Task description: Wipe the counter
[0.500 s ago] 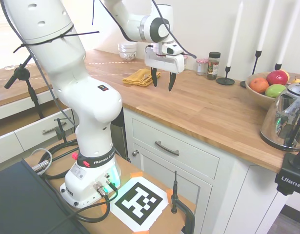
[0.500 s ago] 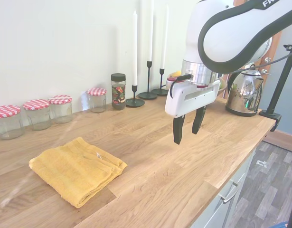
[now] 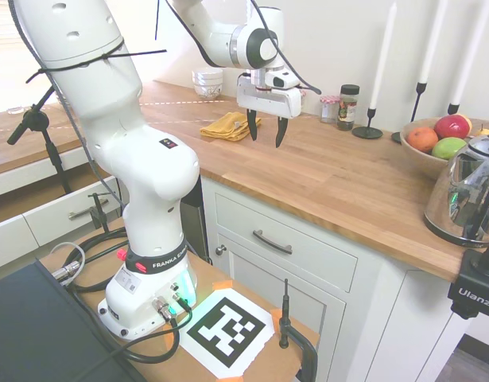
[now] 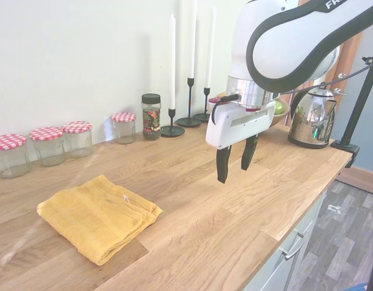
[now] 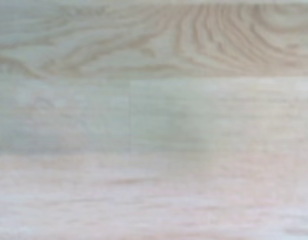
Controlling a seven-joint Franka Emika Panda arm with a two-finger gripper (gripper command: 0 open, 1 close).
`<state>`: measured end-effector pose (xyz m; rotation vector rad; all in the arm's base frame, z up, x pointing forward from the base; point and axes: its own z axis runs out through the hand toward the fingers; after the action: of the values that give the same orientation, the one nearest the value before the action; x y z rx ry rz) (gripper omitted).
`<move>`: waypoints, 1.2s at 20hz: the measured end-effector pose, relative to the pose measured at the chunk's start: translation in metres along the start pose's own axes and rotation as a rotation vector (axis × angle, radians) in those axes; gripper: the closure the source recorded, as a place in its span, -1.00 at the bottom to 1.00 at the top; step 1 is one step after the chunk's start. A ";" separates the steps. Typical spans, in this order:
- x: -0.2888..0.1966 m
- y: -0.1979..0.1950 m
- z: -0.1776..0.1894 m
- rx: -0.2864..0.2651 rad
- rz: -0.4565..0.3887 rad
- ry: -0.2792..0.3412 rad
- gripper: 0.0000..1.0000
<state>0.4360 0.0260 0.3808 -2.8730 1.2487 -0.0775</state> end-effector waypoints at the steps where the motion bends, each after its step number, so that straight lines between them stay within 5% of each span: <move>1: 0.000 -0.004 -0.001 0.002 -0.006 0.002 -1.00; 13: -0.032 -0.102 -0.016 -0.015 -0.117 0.054 -1.00; 24: -0.054 -0.192 -0.025 -0.011 -0.198 0.035 -1.00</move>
<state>0.5382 0.1965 0.4090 -3.0085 0.9685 -0.1232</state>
